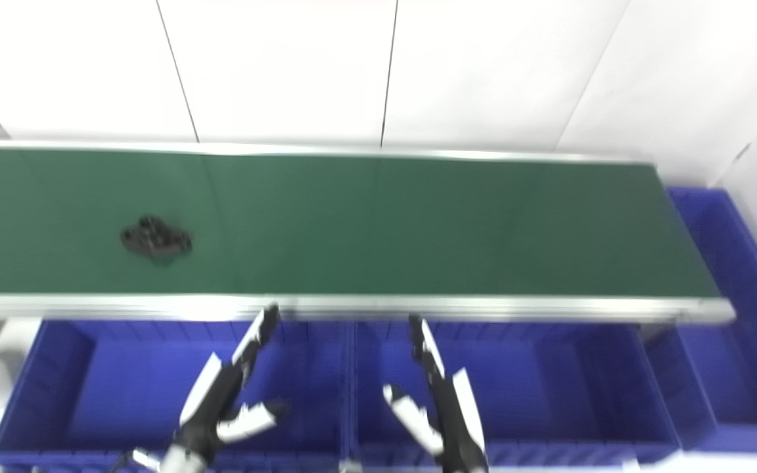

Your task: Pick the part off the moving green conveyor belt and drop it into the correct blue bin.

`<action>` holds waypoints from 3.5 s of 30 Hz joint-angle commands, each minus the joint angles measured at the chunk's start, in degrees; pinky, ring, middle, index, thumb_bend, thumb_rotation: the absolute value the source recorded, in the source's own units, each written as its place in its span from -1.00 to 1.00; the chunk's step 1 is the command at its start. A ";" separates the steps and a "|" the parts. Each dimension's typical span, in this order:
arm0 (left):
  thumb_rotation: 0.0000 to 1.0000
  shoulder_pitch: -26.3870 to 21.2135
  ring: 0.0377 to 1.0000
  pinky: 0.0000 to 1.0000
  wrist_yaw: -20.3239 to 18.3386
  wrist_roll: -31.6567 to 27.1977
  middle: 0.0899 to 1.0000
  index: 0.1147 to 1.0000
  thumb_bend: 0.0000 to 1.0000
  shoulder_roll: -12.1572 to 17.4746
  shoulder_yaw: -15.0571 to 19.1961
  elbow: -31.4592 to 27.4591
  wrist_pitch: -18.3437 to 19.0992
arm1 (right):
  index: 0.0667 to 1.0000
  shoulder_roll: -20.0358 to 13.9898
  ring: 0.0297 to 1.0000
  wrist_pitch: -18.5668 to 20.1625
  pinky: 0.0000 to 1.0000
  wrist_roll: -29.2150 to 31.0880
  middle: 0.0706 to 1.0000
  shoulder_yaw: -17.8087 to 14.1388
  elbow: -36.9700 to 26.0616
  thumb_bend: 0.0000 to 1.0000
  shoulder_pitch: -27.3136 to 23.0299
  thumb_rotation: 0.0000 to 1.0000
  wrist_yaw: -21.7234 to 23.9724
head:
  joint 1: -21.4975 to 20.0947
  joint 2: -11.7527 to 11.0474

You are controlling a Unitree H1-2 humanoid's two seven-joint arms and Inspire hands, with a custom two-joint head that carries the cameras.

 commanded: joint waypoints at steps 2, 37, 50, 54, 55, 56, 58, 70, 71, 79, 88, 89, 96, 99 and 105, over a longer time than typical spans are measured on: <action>0.43 -1.63 0.99 0.87 3.24 1.87 1.00 1.00 0.64 -0.30 -1.69 0.19 -2.14 | 1.00 -1.48 0.95 -3.43 0.89 2.40 0.97 1.00 0.66 0.52 -0.55 0.80 -1.65 | 1.93 -1.45; 0.25 -3.58 0.94 0.75 8.99 3.51 1.00 1.00 0.70 1.36 -7.78 1.58 -2.15 | 1.00 -5.51 0.97 -3.41 1.00 -4.54 0.97 2.87 -8.24 0.46 0.01 0.89 -16.34 | 5.82 0.01; 0.23 -4.75 0.91 0.70 9.89 4.63 1.00 1.00 0.70 1.09 -9.17 2.51 -2.15 | 0.97 -6.73 0.83 5.64 0.91 -4.09 0.88 -6.42 -24.80 0.47 -5.03 0.43 -5.02 | 7.76 1.98; 0.26 -4.64 0.93 0.71 9.09 5.46 1.00 1.00 0.71 0.75 -8.74 2.22 -2.11 | 0.96 -7.11 0.82 11.17 0.87 -3.81 0.85 -7.96 -27.17 0.53 -7.89 0.36 -1.03 | 9.92 2.36; 0.26 -4.63 0.93 0.70 8.96 5.61 1.00 1.00 0.71 0.60 -8.66 2.20 -2.12 | 0.95 -7.49 0.82 12.80 0.85 -3.94 0.83 -8.19 -27.79 0.52 -8.87 0.30 0.19 | 10.83 2.53; 0.25 -4.60 0.92 0.70 8.82 5.74 1.00 1.00 0.70 0.43 -8.55 2.19 -2.11 | 0.95 -7.81 0.82 14.47 0.83 -4.22 0.83 -8.36 -28.42 0.51 -9.83 0.27 1.42 | 11.16 2.61; 0.24 -4.62 0.92 0.69 8.52 5.73 1.00 1.00 0.71 0.15 -8.38 2.26 -2.13 | 0.95 -8.18 0.84 16.94 0.78 -4.40 0.85 -8.53 -29.30 0.48 -11.16 0.22 3.33 | 11.76 2.80; 0.22 -4.00 0.89 0.68 6.84 6.77 1.00 1.00 0.68 -0.63 -7.16 0.69 -1.68 | 0.88 -8.86 0.79 26.73 0.76 -7.96 0.81 -7.33 -30.24 0.42 -19.22 -0.04 11.19 | 13.16 5.88; 0.22 -3.89 0.89 0.68 6.58 6.86 1.00 1.00 0.67 -0.67 -6.99 0.50 -1.66 | 0.88 -8.83 0.79 27.66 0.76 -8.22 0.80 -7.26 -30.45 0.43 -19.81 -0.05 11.85 | 12.95 6.01; 0.31 -3.34 0.95 0.79 5.48 7.23 1.00 1.00 0.62 -0.81 -6.08 -0.42 -1.76 | 0.78 -8.62 0.64 32.15 0.56 -11.71 0.68 -5.21 -29.32 0.48 -25.57 -0.23 15.21 | 8.91 8.66; 0.65 -2.77 1.00 1.00 3.71 6.77 1.00 1.00 0.55 -0.38 -5.77 -2.09 -1.77 | 0.68 -6.31 0.55 42.75 0.41 -19.30 0.59 0.19 -25.89 0.60 -35.85 -0.30 20.18 | -1.05 14.57; 0.66 -2.71 1.00 1.00 3.52 6.50 1.00 1.00 0.55 -0.33 -5.58 -2.39 -1.84 | 0.68 -6.10 0.55 43.65 0.41 -20.03 0.59 0.76 -25.37 0.60 -36.72 -0.30 20.46 | -2.85 15.58; 0.71 -2.23 1.00 1.00 1.58 4.69 1.00 1.00 0.53 0.30 -4.08 -4.74 -1.72 | 0.61 -4.77 0.46 42.77 0.33 -20.79 0.51 2.28 -19.85 0.67 -40.26 -0.27 18.90 | -8.34 18.09; 0.75 -1.97 1.00 1.00 -0.21 4.70 1.00 1.00 0.54 1.04 -3.78 -6.46 -0.61 | 0.59 -4.72 0.41 43.36 0.28 -21.44 0.49 2.91 -18.52 0.68 -41.34 -0.24 19.06 | -9.75 18.85; 0.71 -1.21 1.00 1.00 -1.59 3.04 1.00 1.00 0.54 1.25 -2.45 -7.92 -0.27 | 0.59 -4.47 0.42 44.31 0.28 -22.66 0.50 3.94 -15.68 0.68 -42.84 -0.24 18.98 | -11.76 18.80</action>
